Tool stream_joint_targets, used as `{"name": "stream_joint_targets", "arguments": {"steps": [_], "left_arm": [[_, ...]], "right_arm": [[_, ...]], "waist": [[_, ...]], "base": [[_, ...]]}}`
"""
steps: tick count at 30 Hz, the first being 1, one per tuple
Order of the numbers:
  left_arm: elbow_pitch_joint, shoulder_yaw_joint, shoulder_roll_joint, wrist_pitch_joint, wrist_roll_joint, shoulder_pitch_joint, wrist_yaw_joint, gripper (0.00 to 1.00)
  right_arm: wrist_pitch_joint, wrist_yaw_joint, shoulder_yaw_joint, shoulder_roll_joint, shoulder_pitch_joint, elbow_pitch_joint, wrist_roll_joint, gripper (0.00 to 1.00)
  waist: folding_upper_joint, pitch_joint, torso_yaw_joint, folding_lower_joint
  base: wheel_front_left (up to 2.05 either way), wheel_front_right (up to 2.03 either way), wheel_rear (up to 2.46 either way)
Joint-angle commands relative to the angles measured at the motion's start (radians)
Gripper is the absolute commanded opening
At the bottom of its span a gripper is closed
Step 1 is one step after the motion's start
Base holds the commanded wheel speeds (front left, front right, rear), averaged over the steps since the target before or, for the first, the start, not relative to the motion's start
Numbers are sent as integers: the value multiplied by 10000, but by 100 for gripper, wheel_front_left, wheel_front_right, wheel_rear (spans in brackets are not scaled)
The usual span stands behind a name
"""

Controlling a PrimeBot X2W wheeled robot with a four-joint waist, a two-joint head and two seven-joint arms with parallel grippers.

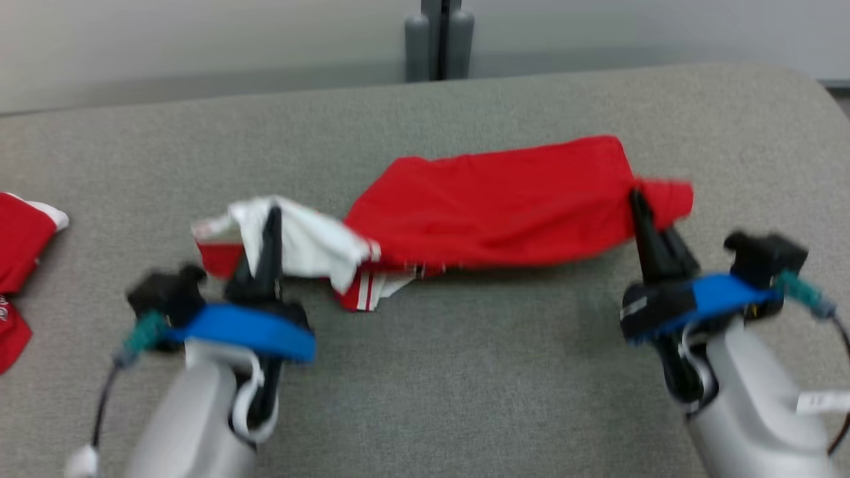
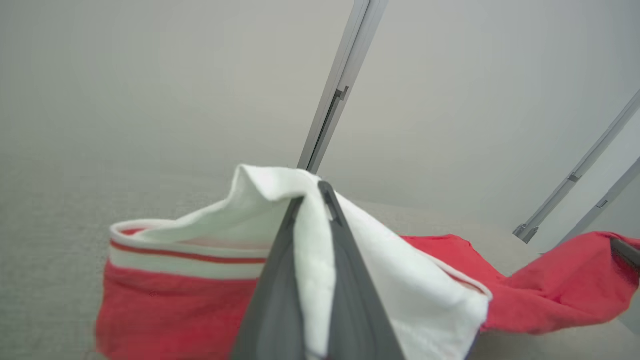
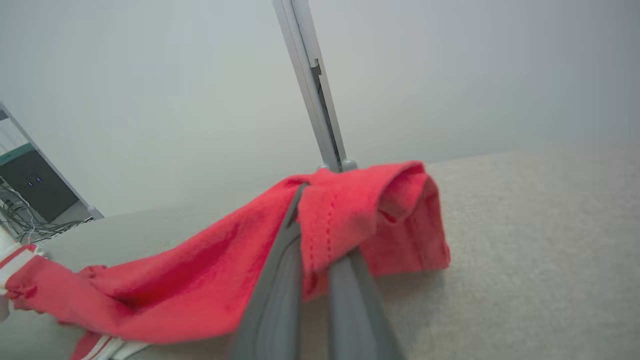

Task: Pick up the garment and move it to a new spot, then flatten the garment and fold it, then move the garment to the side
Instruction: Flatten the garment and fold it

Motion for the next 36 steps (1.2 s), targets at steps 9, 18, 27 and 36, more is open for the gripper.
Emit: {"name": "stream_joint_targets", "arguments": {"steps": [9, 18, 27, 36], "left_arm": [[1743, 48, 894, 856, -1767, -6875, -11, 0], [3421, -43, 595, 728, -1794, -11875, -11, 0], [4305, -848, 246, 214, -2299, -14072, -12, 0], [3955, -1296, 1053, -19, -3029, -11054, -10, 0]], "right_arm": [[647, 1, 142, -334, -6340, 2329, 1687, 0], [865, 3, -336, -443, -10890, 4029, 2724, 0], [790, 3, 398, -723, -12728, 5278, 2833, 0], [265, 3, 1690, -372, -10043, 5326, 3562, 0]], "waist": [[-2, 2349, 105, 0], [-2, 3401, 208, 0], [-2, 3530, 318, 0], [-2, 3300, 102, 0]], "base": [[0, 0, 0], [0, 0, 0], [0, 0, 0], [0, 0, 0]]}}
